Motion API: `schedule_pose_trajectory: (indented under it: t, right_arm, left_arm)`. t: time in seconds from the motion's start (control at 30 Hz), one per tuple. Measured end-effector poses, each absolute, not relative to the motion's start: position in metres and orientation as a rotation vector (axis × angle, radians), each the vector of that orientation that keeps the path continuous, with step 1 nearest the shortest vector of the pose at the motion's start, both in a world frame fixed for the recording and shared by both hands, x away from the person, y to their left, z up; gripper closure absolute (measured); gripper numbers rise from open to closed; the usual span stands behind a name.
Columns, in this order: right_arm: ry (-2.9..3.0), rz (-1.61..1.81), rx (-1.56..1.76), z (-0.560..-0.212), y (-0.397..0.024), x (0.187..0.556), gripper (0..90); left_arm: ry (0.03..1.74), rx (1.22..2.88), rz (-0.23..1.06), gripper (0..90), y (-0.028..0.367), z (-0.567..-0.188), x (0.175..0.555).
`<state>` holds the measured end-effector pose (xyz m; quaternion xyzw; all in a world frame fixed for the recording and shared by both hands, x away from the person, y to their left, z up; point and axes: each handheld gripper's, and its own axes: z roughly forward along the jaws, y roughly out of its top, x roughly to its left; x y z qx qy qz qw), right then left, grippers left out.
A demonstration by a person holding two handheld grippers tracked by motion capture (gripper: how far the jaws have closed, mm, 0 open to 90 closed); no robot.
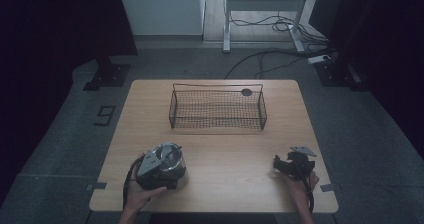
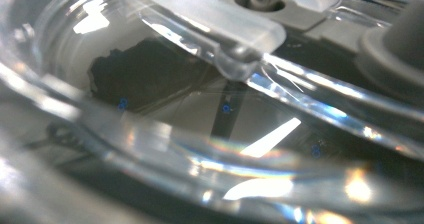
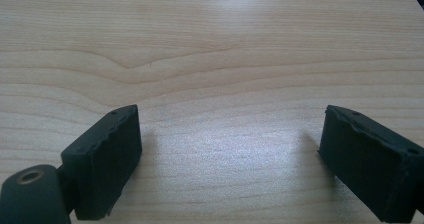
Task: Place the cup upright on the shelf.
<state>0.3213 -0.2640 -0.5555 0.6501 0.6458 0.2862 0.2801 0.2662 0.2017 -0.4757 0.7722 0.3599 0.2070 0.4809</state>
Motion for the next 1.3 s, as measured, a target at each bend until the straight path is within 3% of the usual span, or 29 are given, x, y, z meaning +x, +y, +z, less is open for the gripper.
schedule_pose_trajectory:
  t: [0.47, 1.3]
  right_arm:
    - [1.732, 0.766, 1.744, -0.556, -0.264, 0.321, 9.4]
    - [1.719, 0.762, 1.757, -0.556, -0.265, 0.322, 9.1]
  left_arm:
    - [0.902, 1.842, 0.534, 3.8, 0.191, -0.436, 0.279]
    - [0.957, 1.788, 0.553, 3.8, 0.186, -0.401, 0.3]
